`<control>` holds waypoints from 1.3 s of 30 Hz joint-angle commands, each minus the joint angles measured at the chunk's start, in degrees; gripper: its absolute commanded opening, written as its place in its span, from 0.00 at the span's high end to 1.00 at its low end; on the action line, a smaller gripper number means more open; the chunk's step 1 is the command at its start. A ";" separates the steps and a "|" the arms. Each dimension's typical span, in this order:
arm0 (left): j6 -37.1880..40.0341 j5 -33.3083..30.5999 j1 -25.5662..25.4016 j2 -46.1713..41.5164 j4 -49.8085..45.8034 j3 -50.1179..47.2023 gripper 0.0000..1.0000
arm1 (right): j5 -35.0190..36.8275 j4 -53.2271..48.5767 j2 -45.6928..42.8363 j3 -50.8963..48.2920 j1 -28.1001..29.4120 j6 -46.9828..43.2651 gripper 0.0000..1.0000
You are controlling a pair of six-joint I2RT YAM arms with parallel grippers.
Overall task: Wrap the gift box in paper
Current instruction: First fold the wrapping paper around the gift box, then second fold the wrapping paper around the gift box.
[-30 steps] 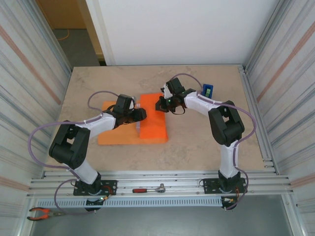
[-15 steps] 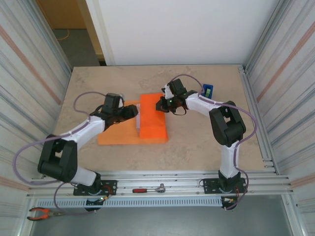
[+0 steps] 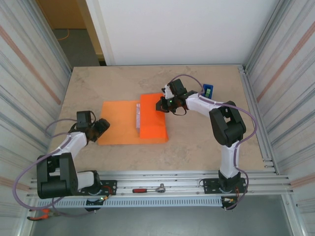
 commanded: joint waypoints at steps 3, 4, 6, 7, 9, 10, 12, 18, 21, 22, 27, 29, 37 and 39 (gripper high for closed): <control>-1.05 -2.97 0.59 -0.19 -1.76 -0.64 0.29 | 3.07 -3.64 2.29 -2.29 -0.07 -1.44 1.00; -1.20 -3.55 0.60 -0.06 -1.88 -0.86 0.28 | 2.94 -3.64 2.29 -2.29 -0.07 -1.43 1.00; -1.60 -4.82 0.59 -0.07 -2.42 -1.21 0.28 | 2.98 -3.64 2.24 -2.25 -0.07 -1.44 1.00; -1.80 -5.65 0.59 -0.48 -2.86 -1.39 0.28 | 2.92 -3.66 2.23 -2.37 -0.07 -1.39 1.00; -1.93 -6.69 0.61 -1.35 -3.17 -1.98 0.27 | 2.93 -3.66 2.22 -2.35 -0.08 -1.39 1.00; -1.85 -7.36 0.67 -1.87 -3.43 -2.13 0.27 | 2.88 -3.66 2.26 -2.26 -0.06 -1.38 1.00; -1.70 -7.75 0.78 -2.27 -3.72 -2.34 0.26 | 2.92 -3.64 2.29 -2.30 0.01 -1.44 1.00; -0.23 -5.62 0.90 0.07 -2.22 -2.09 0.25 | 2.92 -3.65 2.31 -2.47 -0.03 -1.52 1.00; 2.12 -0.40 0.88 3.07 -0.35 -1.00 0.26 | 2.94 -3.55 2.29 -2.40 0.04 -1.51 1.00; 2.94 2.22 0.88 4.24 1.03 -0.82 0.26 | 2.90 -3.57 2.43 -2.38 0.06 -1.42 1.00; 3.55 6.47 -1.93 3.58 4.38 -0.64 0.27 | 2.88 -3.71 2.48 -2.23 0.15 -1.38 1.00; 3.55 6.09 -3.68 2.43 4.53 -0.34 0.27 | 2.95 -3.65 2.45 -2.27 0.19 -1.35 1.00; 4.17 6.32 -5.19 3.75 7.09 1.32 0.26 | 2.89 -3.73 2.56 -2.07 0.19 -1.43 1.00; 4.85 6.28 -5.16 5.17 7.69 2.21 0.26 | 2.86 -3.79 2.55 -2.14 0.18 -1.44 1.00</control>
